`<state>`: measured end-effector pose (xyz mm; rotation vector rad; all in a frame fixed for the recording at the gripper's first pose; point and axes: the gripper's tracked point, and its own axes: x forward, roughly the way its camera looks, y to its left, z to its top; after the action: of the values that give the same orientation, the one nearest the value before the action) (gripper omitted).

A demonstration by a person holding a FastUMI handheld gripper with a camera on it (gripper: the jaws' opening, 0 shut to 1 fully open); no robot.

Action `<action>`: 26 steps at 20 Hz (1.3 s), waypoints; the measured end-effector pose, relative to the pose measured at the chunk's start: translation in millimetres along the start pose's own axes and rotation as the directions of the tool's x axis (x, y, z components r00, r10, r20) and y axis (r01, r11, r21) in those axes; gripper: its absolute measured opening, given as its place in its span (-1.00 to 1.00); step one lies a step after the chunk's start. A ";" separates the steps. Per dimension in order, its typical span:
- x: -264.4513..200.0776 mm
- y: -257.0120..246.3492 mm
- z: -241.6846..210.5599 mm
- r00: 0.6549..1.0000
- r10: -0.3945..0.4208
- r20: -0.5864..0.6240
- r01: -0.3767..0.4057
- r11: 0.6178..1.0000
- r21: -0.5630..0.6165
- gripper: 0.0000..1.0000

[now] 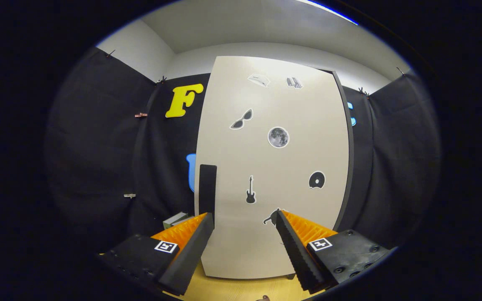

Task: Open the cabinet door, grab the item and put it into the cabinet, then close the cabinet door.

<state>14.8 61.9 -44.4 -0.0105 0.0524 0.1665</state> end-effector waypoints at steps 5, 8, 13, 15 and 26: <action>3.7 -0.5 -3.0 1.000 0.010 -0.010 -0.010 1.000 0.006 0.95; 5.6 -3.3 -5.0 1.000 0.007 -0.018 -0.007 1.000 0.012 0.95; 3.4 -2.4 0.5 1.000 0.010 -0.004 -0.010 1.000 0.011 0.95; 1.1 -5.5 2.0 1.000 0.004 -0.004 -0.004 1.000 0.008 0.95; -4.8 -21.6 4.4 0.999 -0.036 -0.002 0.036 0.999 0.018 0.95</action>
<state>14.0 39.9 -39.7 0.0059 0.0556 0.1299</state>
